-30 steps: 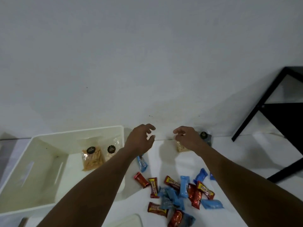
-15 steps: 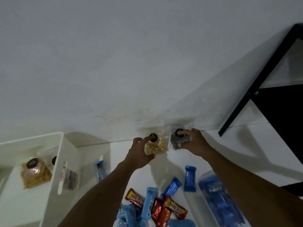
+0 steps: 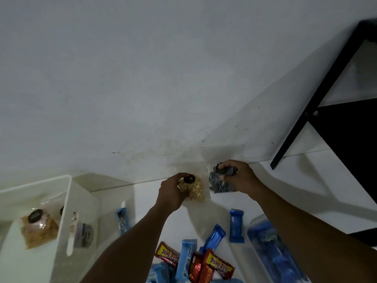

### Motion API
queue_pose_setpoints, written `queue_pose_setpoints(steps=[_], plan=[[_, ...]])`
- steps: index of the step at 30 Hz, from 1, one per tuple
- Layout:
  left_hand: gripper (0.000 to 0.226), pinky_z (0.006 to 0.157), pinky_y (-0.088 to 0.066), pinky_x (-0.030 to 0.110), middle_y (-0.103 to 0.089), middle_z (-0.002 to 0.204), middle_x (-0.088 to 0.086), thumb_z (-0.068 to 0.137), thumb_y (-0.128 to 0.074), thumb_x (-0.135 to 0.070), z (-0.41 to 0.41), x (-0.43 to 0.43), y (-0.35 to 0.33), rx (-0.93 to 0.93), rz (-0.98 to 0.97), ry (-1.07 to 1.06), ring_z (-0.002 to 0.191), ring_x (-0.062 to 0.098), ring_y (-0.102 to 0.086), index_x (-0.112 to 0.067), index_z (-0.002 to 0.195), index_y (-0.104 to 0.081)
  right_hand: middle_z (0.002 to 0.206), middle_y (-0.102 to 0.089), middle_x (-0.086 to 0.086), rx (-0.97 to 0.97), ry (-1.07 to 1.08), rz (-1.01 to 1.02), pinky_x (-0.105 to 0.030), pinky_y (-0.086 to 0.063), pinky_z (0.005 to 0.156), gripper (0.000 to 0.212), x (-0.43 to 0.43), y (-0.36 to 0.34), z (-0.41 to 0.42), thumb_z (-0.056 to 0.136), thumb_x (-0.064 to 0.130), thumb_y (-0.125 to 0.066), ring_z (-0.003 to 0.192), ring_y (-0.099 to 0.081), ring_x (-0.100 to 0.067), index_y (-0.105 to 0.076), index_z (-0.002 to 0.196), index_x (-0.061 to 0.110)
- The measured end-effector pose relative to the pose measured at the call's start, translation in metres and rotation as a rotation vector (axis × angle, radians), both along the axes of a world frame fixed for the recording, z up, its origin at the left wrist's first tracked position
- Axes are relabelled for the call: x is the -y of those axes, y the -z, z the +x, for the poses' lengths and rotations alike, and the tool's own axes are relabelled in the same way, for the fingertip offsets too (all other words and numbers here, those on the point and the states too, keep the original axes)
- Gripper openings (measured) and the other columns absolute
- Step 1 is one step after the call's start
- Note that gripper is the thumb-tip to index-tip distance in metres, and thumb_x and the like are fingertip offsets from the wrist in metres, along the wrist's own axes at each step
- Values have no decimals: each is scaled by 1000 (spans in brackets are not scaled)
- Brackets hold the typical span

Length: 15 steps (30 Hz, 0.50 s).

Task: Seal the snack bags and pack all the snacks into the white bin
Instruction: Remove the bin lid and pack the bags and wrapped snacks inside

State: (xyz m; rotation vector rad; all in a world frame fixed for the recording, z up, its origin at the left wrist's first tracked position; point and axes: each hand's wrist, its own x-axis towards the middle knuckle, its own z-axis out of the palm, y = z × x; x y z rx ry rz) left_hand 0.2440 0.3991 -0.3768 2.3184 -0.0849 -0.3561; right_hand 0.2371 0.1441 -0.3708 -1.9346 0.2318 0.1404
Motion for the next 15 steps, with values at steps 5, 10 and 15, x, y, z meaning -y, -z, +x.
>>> queue_pose_setpoints(steps=[5,10,15], plan=[[59,57,-42,16,-66,91,-18,68,-79,-3,-26,-43,-58,48,-84,-36,57,2,-51,-51,100,-66,103,-74,6,49,-39,-8,-36,-56,94,32,-31,-63,-15,73,-2,-83,102,-67,-15,-75,89,24],[58,62,-49,22,-65,85,-20,67,-78,-5,-55,-119,-119,193,-74,-60,60,3,-54,-44,107,-68,104,-75,5,138,-135,-11,-24,-54,86,29,-108,-130,-31,74,-2,-82,101,-68,-14,-76,95,18],[54,64,-49,25,-64,85,-11,70,-74,-2,-89,-225,-170,303,-63,-127,60,7,-53,-38,110,-68,103,-74,6,246,-228,-16,-27,-53,88,27,-218,-183,-52,75,1,-82,100,-67,-13,-75,93,21]])
